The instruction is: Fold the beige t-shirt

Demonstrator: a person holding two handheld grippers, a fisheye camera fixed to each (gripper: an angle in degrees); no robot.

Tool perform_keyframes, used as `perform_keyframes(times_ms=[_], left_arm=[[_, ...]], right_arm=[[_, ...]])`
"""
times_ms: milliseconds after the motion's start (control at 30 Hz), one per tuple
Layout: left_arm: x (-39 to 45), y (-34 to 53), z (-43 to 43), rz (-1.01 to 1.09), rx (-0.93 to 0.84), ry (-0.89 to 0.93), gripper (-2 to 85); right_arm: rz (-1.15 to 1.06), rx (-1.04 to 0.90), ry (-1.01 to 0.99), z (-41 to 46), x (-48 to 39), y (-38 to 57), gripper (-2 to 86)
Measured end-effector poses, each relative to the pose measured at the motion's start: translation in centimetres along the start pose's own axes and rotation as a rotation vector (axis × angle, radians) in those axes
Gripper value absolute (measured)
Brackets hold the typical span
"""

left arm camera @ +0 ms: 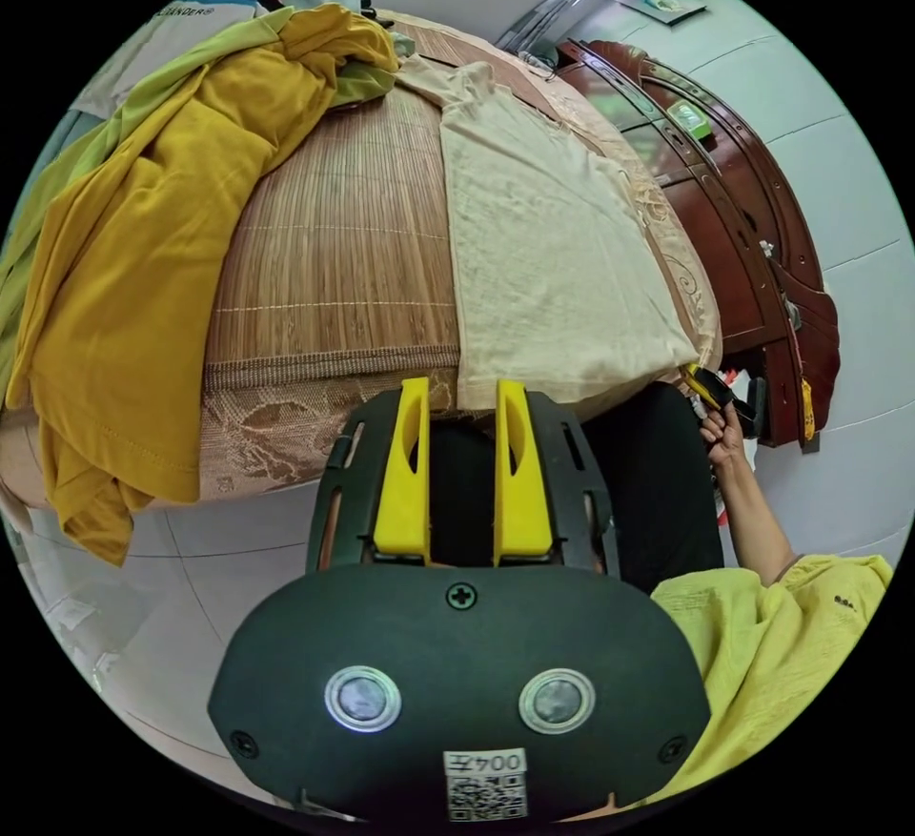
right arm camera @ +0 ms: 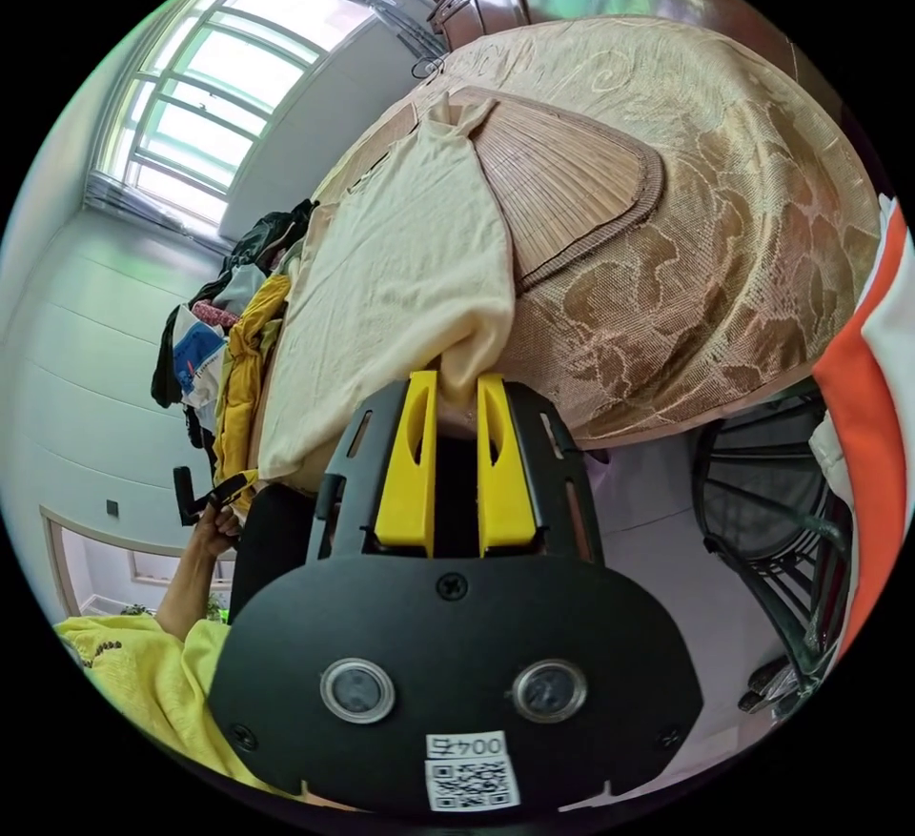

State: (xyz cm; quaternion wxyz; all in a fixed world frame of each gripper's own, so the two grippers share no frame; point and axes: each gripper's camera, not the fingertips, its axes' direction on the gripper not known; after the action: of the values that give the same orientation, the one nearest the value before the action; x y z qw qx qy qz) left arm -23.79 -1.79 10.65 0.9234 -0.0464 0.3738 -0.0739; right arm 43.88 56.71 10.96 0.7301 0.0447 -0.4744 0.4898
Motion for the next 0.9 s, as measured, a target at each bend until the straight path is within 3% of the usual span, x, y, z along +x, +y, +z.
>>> perform_keyframes(times_ms=[233,500,900], left_arm=[[0.1,0.4,0.0,-0.056,0.035,0.083,10.6],[0.9,1.1,-0.1,-0.083,0.071,0.106,3.8],[1.8,-1.1,-5.1,0.022,0.038,0.173,2.9]], right_arm=[[-0.020,-0.019,-0.048,1.2,-1.7,0.4,6.7],[-0.069,-0.083,-0.025,0.8,-5.0,-0.3,3.5],[-0.164,-0.343,-0.043,-3.0,-9.9,-4.9,3.1]])
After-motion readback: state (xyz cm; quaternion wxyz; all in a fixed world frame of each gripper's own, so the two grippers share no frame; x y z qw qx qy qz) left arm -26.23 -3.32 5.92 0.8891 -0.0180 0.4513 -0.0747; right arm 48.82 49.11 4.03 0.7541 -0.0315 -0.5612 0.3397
